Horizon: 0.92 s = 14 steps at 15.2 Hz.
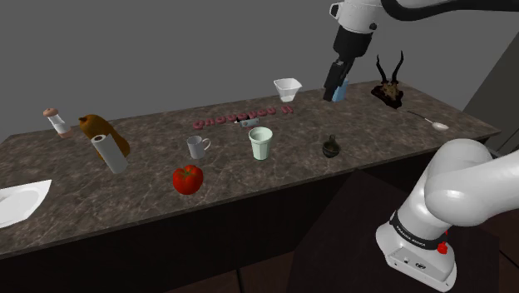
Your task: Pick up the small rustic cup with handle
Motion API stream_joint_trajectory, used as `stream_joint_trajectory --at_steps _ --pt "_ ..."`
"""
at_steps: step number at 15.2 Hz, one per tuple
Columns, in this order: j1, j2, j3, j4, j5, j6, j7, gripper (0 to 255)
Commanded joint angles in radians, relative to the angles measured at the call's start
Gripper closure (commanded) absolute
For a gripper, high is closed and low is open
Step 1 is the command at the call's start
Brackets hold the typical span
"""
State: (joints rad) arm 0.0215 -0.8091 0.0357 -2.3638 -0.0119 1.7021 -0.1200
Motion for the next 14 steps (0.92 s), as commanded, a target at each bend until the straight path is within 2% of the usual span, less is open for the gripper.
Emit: stream_joint_trajectory --at_steps 1,8,14 --pt "0.000 0.000 0.000 0.000 0.000 0.000 0.000 0" --pt "-0.038 -0.006 -0.086 -0.202 -0.063 0.204 -0.088 0" --pt "-0.082 0.054 -0.171 -0.331 -0.126 0.403 -0.165 0"
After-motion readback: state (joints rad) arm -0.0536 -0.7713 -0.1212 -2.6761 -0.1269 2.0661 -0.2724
